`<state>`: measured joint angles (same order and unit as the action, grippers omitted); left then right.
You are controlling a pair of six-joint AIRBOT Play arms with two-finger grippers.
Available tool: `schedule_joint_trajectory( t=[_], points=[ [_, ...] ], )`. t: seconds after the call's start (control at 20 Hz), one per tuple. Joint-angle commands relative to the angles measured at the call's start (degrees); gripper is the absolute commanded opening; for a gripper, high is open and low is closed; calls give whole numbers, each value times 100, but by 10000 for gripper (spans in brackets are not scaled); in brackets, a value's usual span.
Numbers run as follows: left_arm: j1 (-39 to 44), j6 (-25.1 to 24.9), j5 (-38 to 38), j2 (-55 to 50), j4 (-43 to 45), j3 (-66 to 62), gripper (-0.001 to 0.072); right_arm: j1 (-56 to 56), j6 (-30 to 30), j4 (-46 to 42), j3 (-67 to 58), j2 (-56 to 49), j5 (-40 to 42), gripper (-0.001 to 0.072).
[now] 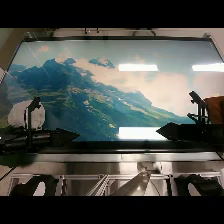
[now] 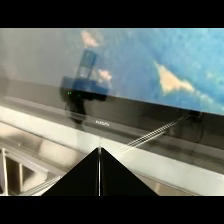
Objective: Fold the shirts.
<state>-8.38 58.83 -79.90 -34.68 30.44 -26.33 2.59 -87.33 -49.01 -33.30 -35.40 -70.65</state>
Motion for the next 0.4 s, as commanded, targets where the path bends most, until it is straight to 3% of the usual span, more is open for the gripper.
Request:
schedule_joint_trajectory(
  t=[0.0, 0.35],
  points=[
    [2, -17, 35, 11, -4, 9, 16, 11, 17, 173, 22, 13, -181, 22],
    [2, -17, -11, 11, -4, 11, 15, 11, 17, 173, 22, 13, -181, 21]
  ],
)
